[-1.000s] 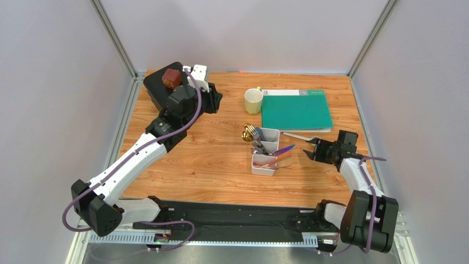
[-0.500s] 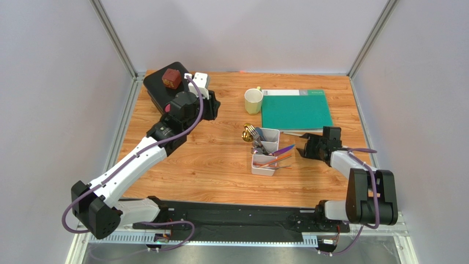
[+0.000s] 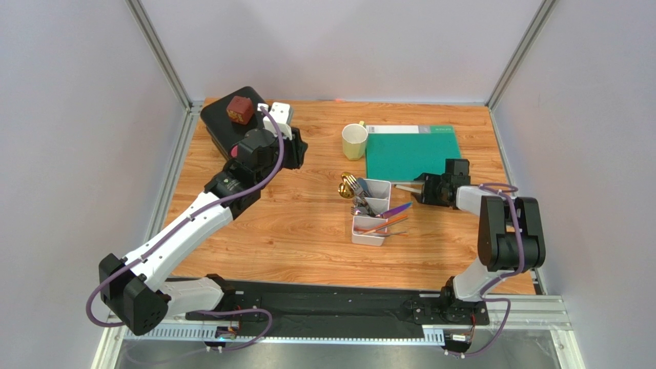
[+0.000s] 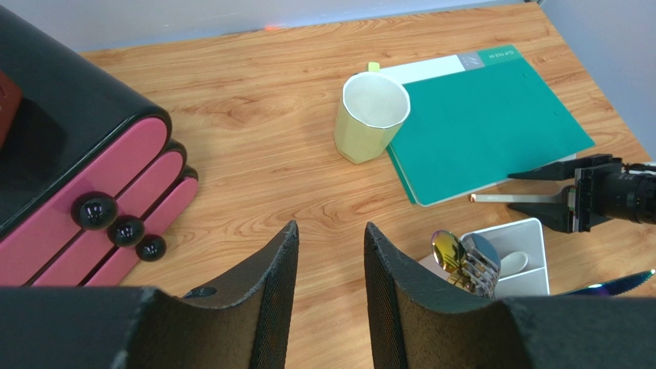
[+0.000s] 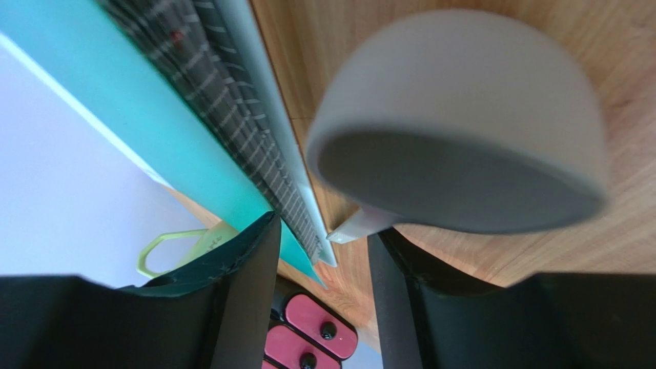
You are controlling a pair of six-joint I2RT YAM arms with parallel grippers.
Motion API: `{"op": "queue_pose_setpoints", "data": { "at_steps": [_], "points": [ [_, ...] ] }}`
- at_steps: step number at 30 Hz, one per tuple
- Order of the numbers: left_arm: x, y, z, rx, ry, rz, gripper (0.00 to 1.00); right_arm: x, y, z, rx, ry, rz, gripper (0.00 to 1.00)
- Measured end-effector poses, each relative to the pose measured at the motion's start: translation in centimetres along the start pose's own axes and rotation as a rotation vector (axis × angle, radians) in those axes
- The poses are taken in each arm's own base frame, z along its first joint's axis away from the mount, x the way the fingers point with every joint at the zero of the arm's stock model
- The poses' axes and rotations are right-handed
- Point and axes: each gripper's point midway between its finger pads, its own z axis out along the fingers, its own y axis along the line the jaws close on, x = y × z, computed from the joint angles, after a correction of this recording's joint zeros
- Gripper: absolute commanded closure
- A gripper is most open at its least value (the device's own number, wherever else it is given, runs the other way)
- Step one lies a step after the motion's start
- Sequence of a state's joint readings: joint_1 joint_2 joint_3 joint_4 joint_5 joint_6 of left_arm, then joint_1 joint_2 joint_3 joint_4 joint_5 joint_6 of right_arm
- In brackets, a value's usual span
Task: Sort the eating utensils into containers
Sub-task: Pick up the spoon from the center of the board.
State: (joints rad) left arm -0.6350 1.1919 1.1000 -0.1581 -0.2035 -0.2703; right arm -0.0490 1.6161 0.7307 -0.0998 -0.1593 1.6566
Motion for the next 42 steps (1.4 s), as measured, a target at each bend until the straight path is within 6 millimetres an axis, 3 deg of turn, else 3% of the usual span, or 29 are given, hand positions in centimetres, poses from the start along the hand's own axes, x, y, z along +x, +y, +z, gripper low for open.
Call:
{"op": "queue_pose_setpoints", "data": {
  "at_steps": [5, 14, 21, 27, 42],
  "points": [
    [0.0, 0.0, 0.0, -0.001, 0.002, 0.0, 0.58, 0.5, -0.2, 0.4, 0.049, 0.026, 0.0, 0.56],
    [0.1, 0.9, -0.4, -0.047, 0.005, 0.012, 0.59, 0.9, -0.1, -0.7, 0.152, 0.029, -0.031, 0.59],
    [-0.3, 1.4, -1.1, -0.065, -0.006, 0.014, 0.59, 0.8, -2.3, -0.4, 0.277, 0.032, -0.03, 0.59],
    [-0.6, 1.7, -1.6, -0.079, -0.014, 0.018, 0.59, 0.8, -2.0, -0.2, 0.308, 0.034, -0.029, 0.59],
    [-0.5, 2.2, -1.9, -0.098, -0.016, 0.039, 0.59, -1.4, -2.5, -0.4, 0.348, -0.038, 0.008, 0.6]
  ]
}}
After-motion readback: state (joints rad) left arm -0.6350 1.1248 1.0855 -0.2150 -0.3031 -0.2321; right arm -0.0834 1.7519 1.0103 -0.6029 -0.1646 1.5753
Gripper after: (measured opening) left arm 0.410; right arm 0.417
